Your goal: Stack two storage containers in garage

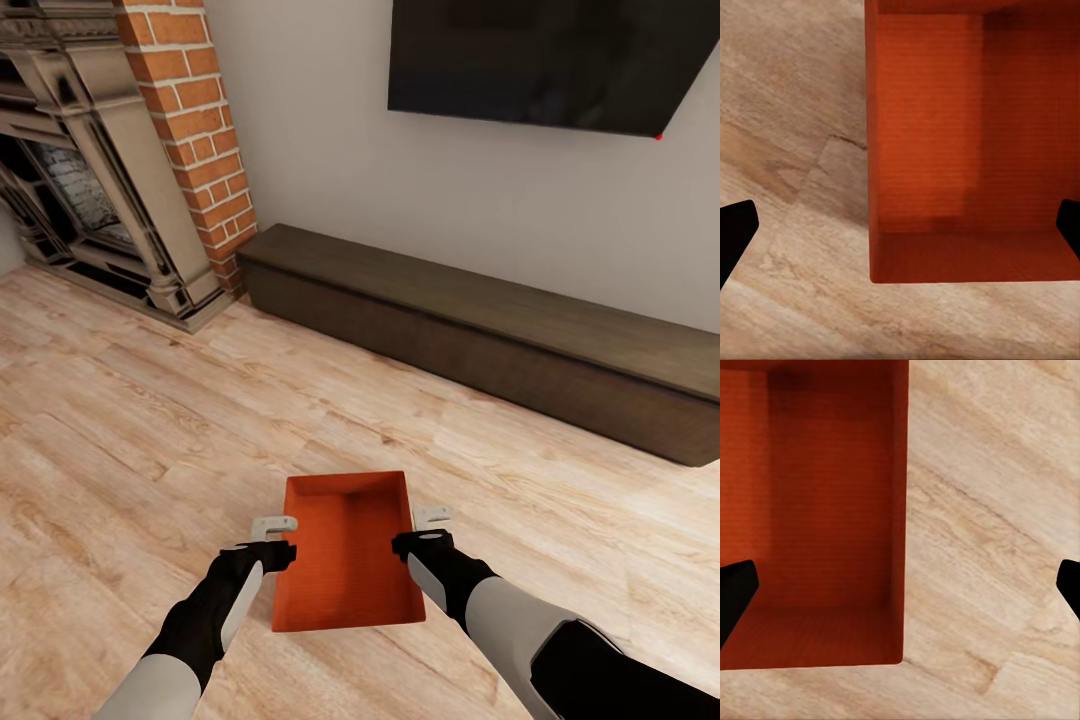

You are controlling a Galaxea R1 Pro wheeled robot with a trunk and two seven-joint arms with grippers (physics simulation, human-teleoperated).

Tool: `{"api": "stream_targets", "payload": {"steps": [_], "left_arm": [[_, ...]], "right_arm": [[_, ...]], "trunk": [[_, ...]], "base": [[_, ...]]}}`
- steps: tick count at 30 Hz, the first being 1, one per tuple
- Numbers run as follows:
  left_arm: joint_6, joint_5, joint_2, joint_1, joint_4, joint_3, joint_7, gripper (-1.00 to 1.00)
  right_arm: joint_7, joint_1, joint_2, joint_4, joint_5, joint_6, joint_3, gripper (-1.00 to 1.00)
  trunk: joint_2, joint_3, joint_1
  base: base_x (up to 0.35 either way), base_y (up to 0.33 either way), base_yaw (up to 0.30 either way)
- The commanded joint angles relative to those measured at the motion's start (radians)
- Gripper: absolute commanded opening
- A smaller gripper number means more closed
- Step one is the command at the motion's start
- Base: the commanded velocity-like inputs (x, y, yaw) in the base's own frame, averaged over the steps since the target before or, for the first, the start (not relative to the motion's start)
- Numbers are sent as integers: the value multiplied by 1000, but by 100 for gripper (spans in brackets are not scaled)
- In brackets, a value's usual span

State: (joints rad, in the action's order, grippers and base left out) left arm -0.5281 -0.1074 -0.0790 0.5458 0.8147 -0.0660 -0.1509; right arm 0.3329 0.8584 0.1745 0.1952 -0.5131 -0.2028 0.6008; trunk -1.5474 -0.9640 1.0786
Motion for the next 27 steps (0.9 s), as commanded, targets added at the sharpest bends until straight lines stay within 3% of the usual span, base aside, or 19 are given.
{"api": "stream_targets", "payload": {"steps": [1,14,27], "left_arm": [[-4,-11,0,0,1,-3,-9,100],[-3,-10,0,0,1,-4,-9,100],[1,-9,4,0,3,-2,-9,100]], "right_arm": [[6,1,0,1,-4,-6,7,100],[7,1,0,0,-4,-2,7,100],[8,1,0,0,-4,15,7,100]], "trunk": [[-8,-4,4],[-99,-45,54],[-99,-45,54]], "base": [[0,0,0],[0,0,0],[0,0,0]]}}
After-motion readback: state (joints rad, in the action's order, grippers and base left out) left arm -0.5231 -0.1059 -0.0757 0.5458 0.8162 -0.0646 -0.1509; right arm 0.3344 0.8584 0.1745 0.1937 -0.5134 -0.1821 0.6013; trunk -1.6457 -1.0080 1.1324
